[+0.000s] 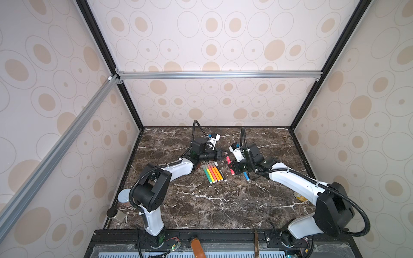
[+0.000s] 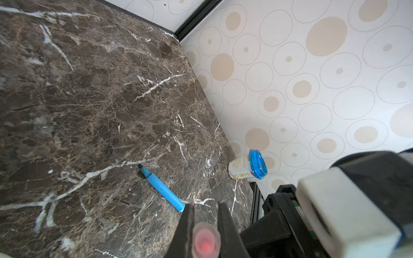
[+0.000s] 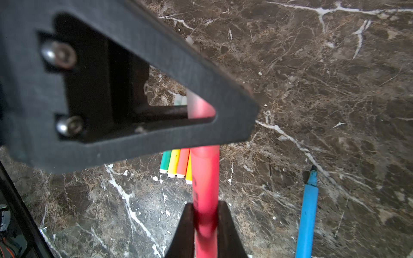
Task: Remove pen caps from pens
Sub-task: Open the pen cap on the pen.
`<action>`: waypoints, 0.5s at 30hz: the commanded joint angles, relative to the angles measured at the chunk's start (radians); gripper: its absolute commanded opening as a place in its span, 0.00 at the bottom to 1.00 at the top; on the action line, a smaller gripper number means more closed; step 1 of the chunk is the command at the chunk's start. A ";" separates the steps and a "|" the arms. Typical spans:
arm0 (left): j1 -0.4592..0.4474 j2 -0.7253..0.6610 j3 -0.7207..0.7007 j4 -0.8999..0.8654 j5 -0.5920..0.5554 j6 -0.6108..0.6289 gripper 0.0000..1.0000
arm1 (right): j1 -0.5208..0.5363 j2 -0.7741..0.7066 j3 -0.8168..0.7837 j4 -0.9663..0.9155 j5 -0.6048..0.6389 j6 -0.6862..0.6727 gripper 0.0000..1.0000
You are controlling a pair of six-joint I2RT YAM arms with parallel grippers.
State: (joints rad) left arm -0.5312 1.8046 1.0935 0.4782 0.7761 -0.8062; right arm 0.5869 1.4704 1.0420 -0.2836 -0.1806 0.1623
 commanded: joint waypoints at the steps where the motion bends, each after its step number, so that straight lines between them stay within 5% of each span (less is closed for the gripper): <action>1: -0.012 -0.002 0.017 0.049 0.025 -0.015 0.06 | 0.001 0.002 -0.016 0.036 -0.005 0.011 0.24; 3: -0.013 -0.008 0.012 0.061 0.024 -0.028 0.03 | 0.001 0.008 -0.020 0.057 -0.012 0.021 0.36; 7: -0.016 -0.013 0.003 0.094 0.032 -0.057 0.02 | 0.001 0.030 -0.013 0.079 -0.030 0.032 0.38; 15: -0.019 -0.025 -0.003 0.113 0.037 -0.083 0.00 | 0.002 0.048 -0.042 0.165 -0.018 0.045 0.15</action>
State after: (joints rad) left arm -0.5396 1.8042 1.0889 0.5396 0.7906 -0.8608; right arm 0.5869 1.5059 1.0149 -0.1692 -0.1932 0.1898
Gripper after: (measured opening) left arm 0.161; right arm 0.170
